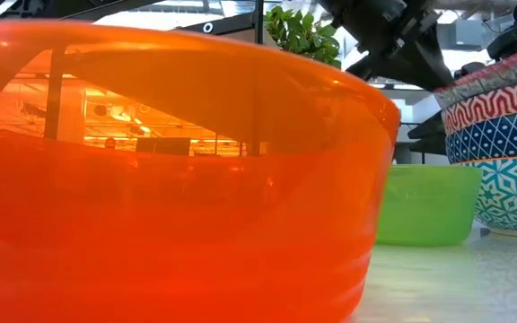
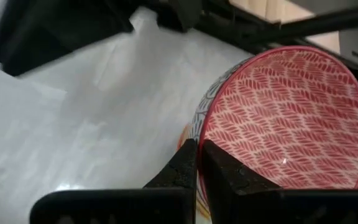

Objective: Place and stack bowls onto a shelf
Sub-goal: Put the red patterned bowl on the shelf

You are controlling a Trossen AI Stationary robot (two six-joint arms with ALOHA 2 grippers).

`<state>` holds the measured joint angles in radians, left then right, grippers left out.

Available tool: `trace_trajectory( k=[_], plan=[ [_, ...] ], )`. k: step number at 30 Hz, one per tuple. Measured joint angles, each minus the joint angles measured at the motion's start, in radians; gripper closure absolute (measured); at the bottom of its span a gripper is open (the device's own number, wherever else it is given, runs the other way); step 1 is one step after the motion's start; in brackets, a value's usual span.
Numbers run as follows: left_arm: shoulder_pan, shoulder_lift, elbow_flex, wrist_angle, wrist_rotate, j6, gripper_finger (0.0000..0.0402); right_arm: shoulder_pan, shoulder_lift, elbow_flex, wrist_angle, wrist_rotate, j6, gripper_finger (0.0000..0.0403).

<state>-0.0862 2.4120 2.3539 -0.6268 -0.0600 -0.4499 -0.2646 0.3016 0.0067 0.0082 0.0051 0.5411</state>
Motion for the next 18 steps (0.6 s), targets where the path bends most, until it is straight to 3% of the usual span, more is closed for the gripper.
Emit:
trace_trajectory(
  k=[18],
  plan=[
    [0.012, -0.040, 0.001, -0.039, 0.033, -0.007, 0.0401, 0.000, 0.000, 0.000, 0.000, 0.000, 0.000, 0.0239]
  ],
)
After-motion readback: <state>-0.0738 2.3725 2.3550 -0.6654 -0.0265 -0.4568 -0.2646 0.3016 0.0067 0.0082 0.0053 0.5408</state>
